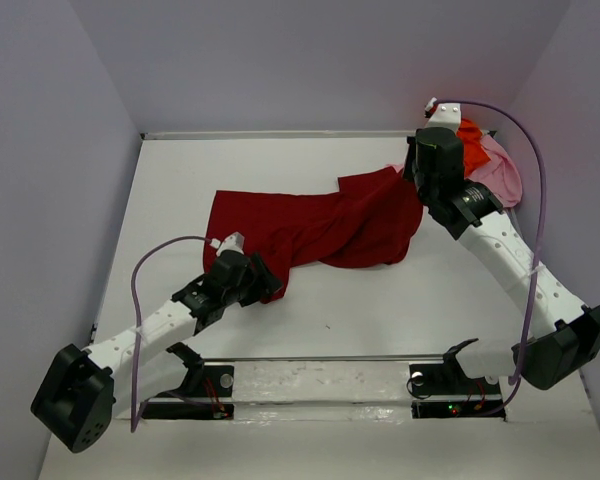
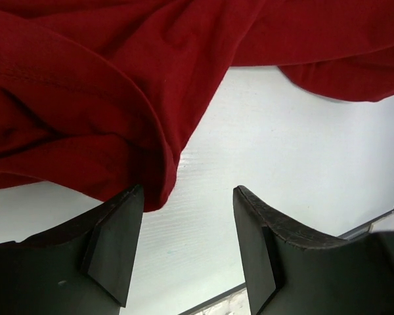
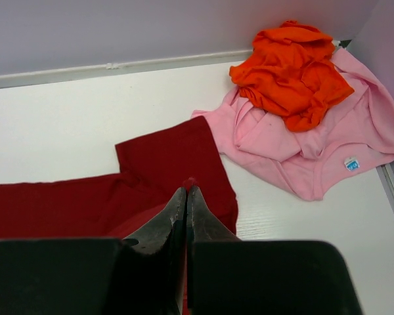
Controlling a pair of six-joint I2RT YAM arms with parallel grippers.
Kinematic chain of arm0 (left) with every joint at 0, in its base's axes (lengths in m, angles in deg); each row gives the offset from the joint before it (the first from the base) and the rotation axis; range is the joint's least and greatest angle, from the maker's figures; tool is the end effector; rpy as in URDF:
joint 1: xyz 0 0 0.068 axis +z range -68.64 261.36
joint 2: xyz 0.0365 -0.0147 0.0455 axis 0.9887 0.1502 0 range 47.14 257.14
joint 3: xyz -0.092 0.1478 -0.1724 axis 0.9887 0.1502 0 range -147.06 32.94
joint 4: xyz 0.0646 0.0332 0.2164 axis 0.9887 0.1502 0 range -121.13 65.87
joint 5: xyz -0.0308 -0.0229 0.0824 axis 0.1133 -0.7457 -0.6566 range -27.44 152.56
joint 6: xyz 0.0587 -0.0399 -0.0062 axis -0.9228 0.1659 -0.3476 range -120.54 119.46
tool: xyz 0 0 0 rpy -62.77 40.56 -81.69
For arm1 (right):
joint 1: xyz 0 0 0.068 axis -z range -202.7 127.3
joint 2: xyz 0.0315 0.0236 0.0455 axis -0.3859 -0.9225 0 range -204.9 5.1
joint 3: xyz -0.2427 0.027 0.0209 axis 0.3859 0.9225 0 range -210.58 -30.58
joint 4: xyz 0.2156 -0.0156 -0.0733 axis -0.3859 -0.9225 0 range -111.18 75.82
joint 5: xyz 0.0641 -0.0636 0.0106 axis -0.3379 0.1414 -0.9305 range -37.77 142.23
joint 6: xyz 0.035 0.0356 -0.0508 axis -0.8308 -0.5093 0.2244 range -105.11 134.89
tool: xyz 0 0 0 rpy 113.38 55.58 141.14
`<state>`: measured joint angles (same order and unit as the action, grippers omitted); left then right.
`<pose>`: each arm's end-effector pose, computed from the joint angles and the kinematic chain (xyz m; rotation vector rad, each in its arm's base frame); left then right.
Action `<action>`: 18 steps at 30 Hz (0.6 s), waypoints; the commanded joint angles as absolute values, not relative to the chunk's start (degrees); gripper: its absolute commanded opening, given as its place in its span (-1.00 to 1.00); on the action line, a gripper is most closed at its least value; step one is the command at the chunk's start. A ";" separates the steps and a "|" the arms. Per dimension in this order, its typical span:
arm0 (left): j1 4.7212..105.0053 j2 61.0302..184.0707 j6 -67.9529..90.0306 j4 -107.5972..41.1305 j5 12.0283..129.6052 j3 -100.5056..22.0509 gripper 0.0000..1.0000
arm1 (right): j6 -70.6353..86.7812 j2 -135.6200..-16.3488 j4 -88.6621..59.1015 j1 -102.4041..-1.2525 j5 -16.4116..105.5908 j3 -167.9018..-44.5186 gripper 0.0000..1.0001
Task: Fold and stack the t-shirts
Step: Flatten out the crumpled T-shirt at the center of the board.
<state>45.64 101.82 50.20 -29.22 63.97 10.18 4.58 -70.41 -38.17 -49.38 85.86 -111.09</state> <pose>0.1644 -0.1199 0.1720 -0.2857 2.2833 -0.8618 0.2651 0.0970 0.3793 0.1282 1.8420 -0.1087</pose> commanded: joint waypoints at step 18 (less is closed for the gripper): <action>42.96 106.64 50.35 -35.17 61.24 13.08 0.24 | 4.08 -69.52 -36.33 -49.07 85.37 -111.17 -1.00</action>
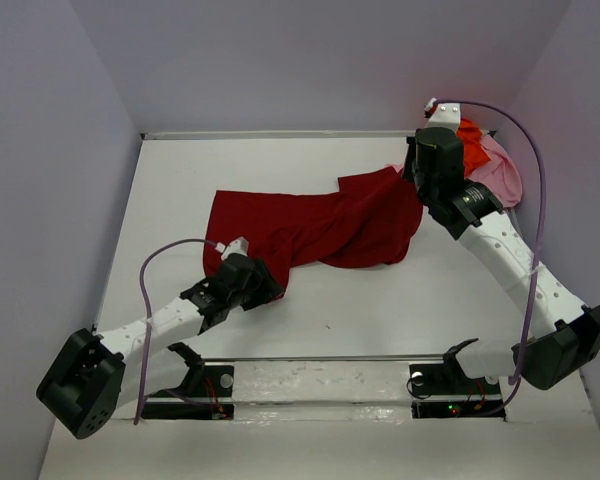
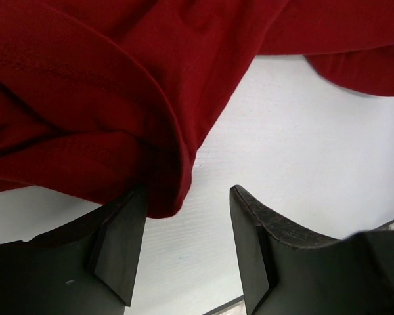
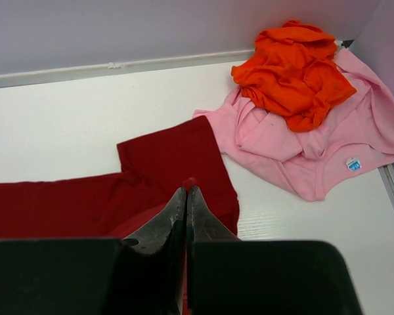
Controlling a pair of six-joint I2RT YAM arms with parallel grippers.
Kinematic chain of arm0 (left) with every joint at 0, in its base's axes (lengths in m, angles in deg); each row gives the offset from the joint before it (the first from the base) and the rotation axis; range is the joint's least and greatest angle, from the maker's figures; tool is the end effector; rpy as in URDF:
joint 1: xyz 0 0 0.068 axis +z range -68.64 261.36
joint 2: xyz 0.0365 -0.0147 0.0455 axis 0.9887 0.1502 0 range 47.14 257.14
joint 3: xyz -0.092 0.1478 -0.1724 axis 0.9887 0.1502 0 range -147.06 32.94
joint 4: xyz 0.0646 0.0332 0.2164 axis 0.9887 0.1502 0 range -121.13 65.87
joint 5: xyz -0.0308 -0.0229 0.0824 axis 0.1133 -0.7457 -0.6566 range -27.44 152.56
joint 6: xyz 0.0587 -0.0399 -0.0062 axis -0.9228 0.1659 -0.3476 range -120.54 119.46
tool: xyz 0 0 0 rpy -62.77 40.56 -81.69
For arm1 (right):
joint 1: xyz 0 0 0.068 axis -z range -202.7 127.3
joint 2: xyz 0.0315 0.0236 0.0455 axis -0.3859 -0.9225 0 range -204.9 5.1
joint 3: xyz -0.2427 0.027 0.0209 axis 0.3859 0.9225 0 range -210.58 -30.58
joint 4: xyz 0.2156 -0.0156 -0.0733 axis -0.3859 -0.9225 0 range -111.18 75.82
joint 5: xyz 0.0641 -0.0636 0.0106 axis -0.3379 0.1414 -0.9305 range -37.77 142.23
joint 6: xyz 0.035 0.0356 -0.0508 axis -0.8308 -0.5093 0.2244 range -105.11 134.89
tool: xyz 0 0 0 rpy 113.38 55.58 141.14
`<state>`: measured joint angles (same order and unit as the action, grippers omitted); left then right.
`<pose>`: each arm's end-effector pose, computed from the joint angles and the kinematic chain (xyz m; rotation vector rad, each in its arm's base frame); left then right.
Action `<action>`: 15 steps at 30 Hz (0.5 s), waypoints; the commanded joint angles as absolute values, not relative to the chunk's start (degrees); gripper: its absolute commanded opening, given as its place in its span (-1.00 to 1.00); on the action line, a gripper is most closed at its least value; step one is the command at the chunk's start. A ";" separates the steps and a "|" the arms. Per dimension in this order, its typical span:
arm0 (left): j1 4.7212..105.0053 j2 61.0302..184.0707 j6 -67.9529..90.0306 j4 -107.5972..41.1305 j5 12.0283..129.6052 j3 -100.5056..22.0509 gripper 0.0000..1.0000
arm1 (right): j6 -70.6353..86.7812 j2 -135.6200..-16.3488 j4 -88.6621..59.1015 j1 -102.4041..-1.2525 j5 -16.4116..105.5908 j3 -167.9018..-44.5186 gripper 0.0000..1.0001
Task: Fold and stack the t-shirts
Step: Flatten out the crumpled T-shirt at the center of the board.
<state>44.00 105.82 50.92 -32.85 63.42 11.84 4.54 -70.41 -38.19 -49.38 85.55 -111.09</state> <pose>0.1646 -0.1266 0.1568 -0.2782 2.3232 -0.8496 0.2651 0.0973 0.3793 0.1250 1.8434 -0.1034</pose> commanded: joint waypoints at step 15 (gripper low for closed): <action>42.34 106.03 49.56 -37.46 59.92 14.57 -1.00 | 4.25 -69.70 -36.33 -49.07 85.28 -110.91 -1.00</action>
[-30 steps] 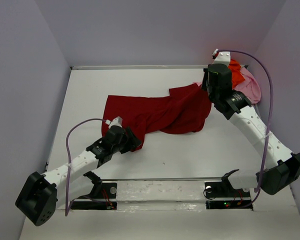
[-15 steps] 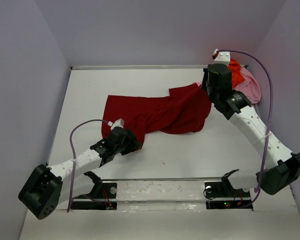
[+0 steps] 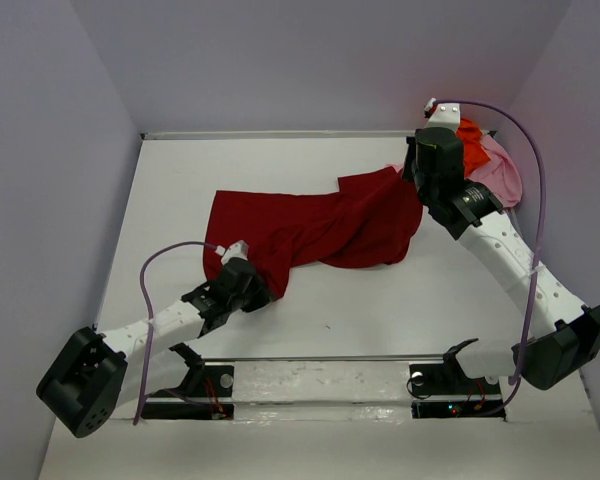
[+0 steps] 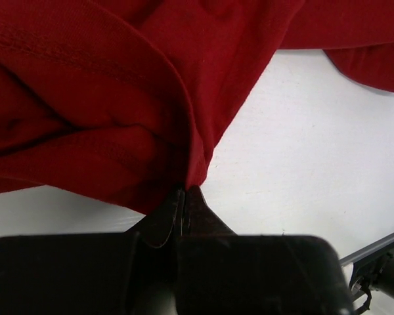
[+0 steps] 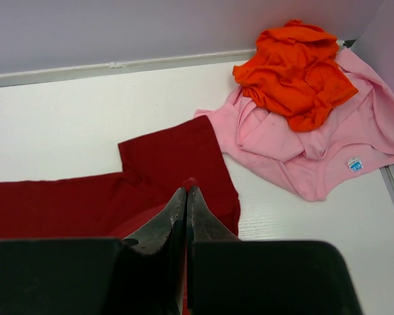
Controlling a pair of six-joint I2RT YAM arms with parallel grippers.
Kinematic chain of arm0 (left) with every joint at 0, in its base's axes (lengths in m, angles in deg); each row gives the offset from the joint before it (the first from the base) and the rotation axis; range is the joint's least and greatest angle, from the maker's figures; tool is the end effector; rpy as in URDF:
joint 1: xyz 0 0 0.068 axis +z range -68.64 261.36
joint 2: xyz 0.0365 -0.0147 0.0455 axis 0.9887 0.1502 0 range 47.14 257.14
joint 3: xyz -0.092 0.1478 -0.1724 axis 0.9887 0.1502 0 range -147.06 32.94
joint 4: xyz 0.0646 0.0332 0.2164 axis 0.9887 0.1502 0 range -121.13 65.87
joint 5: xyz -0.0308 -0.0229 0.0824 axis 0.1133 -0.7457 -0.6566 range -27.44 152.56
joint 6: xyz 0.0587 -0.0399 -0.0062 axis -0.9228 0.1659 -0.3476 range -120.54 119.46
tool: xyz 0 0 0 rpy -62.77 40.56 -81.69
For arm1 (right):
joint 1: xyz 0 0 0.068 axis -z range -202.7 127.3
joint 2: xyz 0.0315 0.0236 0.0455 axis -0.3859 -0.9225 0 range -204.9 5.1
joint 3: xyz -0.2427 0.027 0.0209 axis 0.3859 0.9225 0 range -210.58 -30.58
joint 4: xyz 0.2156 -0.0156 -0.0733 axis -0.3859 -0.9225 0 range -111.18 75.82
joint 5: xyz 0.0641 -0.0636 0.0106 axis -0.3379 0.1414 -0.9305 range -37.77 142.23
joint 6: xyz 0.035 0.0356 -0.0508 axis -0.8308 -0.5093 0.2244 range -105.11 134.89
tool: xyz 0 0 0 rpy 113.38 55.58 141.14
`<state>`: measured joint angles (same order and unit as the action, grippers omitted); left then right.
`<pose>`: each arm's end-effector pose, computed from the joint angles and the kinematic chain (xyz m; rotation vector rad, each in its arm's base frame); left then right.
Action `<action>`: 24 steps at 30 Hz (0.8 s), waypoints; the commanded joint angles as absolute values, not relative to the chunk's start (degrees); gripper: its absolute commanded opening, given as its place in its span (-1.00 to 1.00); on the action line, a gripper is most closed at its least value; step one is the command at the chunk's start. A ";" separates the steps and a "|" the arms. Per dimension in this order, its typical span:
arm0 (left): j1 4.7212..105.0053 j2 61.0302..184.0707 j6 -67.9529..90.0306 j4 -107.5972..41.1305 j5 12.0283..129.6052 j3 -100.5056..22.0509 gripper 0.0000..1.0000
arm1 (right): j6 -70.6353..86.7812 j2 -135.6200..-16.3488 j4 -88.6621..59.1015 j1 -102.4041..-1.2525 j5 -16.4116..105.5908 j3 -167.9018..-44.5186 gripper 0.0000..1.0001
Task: Fold and stack the t-shirts
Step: Flatten out the crumpled T-shirt at the center of the board.
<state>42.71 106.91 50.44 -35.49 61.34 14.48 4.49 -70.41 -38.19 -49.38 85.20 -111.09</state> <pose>0.1604 -0.1266 0.1440 -0.2644 2.3325 -0.8083 0.2651 0.0976 0.3792 0.1217 1.8446 -0.0972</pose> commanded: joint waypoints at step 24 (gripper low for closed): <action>42.34 96.27 22.14 -7.14 29.16 -33.50 -1.00 | 4.87 -68.29 -38.44 -49.07 84.75 -112.84 -1.00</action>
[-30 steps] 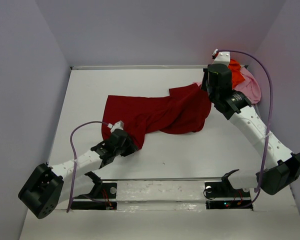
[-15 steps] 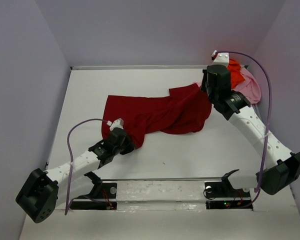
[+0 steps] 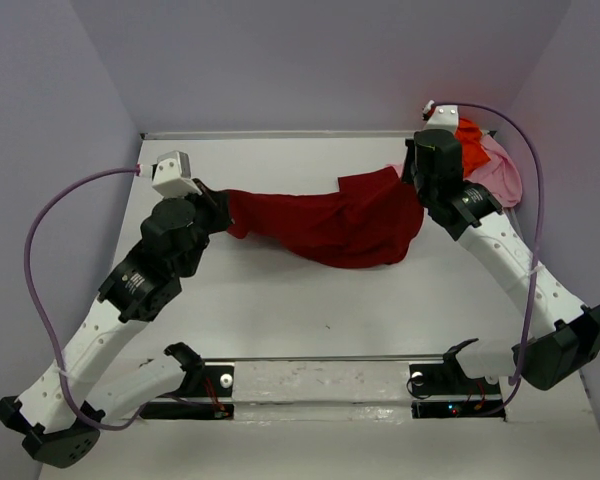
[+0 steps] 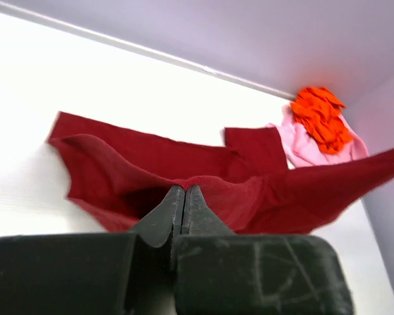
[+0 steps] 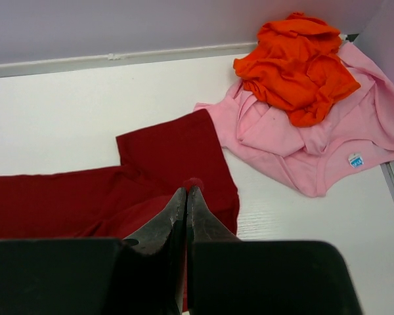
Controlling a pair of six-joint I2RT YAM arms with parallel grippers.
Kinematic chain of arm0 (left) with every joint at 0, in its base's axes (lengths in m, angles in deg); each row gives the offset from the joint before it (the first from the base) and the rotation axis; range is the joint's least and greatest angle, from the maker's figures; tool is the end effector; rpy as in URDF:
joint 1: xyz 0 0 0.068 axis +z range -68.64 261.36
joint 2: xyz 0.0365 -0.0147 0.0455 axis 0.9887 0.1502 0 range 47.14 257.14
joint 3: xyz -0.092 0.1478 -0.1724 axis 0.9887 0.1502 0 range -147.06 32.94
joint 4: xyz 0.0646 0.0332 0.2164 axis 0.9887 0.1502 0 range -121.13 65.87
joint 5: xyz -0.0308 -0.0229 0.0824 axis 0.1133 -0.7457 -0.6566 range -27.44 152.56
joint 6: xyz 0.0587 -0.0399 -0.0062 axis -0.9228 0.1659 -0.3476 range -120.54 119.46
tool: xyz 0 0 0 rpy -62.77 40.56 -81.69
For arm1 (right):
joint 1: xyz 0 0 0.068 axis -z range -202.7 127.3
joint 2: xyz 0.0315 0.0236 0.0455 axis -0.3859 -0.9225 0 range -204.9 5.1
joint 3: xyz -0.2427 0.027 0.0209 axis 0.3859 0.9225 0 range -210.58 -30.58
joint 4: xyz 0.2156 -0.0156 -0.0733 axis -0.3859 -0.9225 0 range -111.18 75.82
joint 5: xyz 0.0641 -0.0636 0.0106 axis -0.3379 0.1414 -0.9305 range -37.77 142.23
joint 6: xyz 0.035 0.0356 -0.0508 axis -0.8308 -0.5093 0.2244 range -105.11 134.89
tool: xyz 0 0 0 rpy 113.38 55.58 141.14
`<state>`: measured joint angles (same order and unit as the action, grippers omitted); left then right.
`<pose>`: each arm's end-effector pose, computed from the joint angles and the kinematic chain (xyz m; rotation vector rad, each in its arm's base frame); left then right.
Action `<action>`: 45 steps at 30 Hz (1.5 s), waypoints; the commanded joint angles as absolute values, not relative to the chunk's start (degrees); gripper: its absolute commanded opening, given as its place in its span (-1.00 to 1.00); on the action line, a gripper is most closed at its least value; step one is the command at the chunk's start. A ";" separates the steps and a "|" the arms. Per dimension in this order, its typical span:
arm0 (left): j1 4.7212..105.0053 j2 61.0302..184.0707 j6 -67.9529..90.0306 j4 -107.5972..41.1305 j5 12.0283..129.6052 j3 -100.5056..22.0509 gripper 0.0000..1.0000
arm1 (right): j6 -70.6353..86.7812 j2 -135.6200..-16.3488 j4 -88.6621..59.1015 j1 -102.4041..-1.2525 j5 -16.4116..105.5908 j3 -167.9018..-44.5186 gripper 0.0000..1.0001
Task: Fold and stack the t-shirts
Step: Flatten out the crumpled T-shirt at the center of the board.
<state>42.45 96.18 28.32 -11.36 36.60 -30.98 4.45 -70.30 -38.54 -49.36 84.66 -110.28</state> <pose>0.1553 -0.0923 0.3921 -0.2018 1.6616 -0.5251 0.2650 0.0980 0.3744 0.1102 1.8623 -0.0972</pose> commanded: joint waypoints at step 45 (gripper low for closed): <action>42.25 96.45 2.71 -4.41 25.02 -69.45 -1.00 | 13.39 -60.82 -55.93 -49.07 88.18 -156.87 -1.00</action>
